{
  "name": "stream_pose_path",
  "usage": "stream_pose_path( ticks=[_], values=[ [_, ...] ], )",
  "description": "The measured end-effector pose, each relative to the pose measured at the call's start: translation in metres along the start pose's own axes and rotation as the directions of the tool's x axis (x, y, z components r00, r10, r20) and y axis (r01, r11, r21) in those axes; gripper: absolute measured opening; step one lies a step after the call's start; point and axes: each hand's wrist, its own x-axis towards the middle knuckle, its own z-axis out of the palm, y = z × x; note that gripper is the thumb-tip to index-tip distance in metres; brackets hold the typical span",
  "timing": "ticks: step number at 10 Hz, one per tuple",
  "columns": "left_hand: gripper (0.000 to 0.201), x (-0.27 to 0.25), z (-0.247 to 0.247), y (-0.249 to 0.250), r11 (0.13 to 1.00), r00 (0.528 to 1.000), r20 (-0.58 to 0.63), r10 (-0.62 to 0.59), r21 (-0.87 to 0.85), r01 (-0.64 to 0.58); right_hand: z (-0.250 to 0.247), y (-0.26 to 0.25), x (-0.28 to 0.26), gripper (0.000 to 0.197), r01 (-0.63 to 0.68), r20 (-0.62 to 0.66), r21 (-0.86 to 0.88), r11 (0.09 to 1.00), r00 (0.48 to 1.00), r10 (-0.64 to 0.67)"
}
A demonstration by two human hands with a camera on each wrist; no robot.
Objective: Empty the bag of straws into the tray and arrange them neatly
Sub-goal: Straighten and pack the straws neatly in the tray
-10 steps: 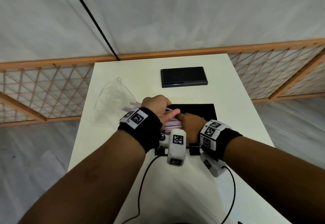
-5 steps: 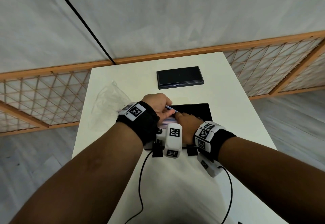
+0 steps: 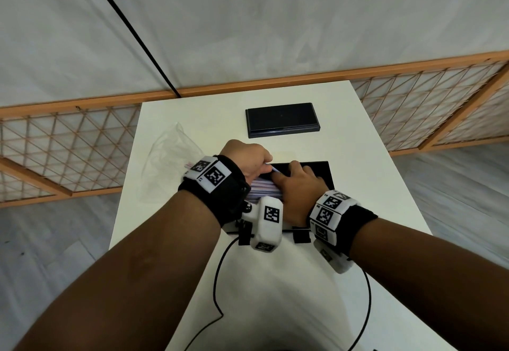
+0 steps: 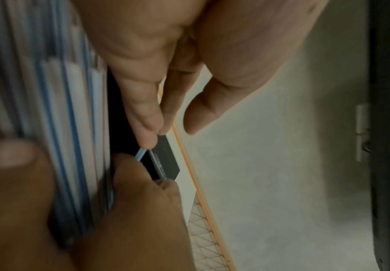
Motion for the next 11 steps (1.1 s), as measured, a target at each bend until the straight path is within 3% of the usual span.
stream_pose_path(
  ticks=[1,2,3,4,5,6,7,8,9,10,11],
  values=[
    [0.011,-0.012,-0.008,0.006,0.997,0.997,0.001,0.073,-0.039,-0.073,0.003,0.002,-0.002,0.068,0.053,-0.055,0.001,0.999,0.997,-0.053],
    [0.018,-0.028,-0.017,0.02,0.979,0.997,-0.018,0.08,0.189,-0.076,0.006,0.005,-0.003,0.069,0.173,-0.079,0.015,0.985,0.982,-0.171],
    [0.02,-0.039,-0.033,0.023,0.973,0.992,0.03,0.12,0.196,-0.124,0.005,0.004,-0.003,0.067,0.248,-0.115,0.09,0.964,0.964,-0.238],
    [0.012,-0.039,-0.059,0.022,0.942,0.956,-0.061,0.286,0.2,-0.269,0.004,0.001,0.0,0.058,0.338,-0.211,0.213,0.917,0.932,-0.294],
    [0.012,-0.042,-0.078,0.023,0.845,0.842,-0.224,0.491,0.356,-0.398,0.004,-0.003,0.003,0.051,0.358,-0.223,0.232,0.904,0.925,-0.309],
    [0.023,-0.027,-0.105,0.016,0.852,0.695,-0.492,0.524,0.278,-0.444,0.004,-0.008,0.008,0.05,0.24,-0.137,0.256,0.937,0.968,-0.21],
    [0.05,-0.012,-0.115,0.001,0.942,0.84,-0.456,0.294,-0.008,-0.335,0.008,-0.011,0.015,0.062,0.116,-0.035,0.26,0.959,0.993,-0.111],
    [0.033,0.003,-0.112,-0.023,0.932,0.99,-0.123,0.064,-0.347,-0.103,0.015,-0.018,0.026,0.089,0.057,0.019,0.163,0.985,0.998,-0.06],
    [0.005,0.003,-0.1,-0.029,0.891,0.994,-0.066,0.091,-0.441,-0.111,0.018,-0.022,0.031,0.103,0.046,0.03,0.108,0.993,0.998,-0.049],
    [0.011,0.001,-0.091,-0.033,0.92,0.946,-0.14,0.291,-0.229,-0.317,0.023,-0.02,0.04,0.095,0.051,0.027,0.096,0.994,0.998,-0.053],
    [0.013,-0.005,-0.091,-0.035,0.916,0.901,-0.174,0.396,0.016,-0.4,0.025,-0.017,0.042,0.091,0.065,0.038,0.123,0.99,0.997,-0.07]
  ],
)
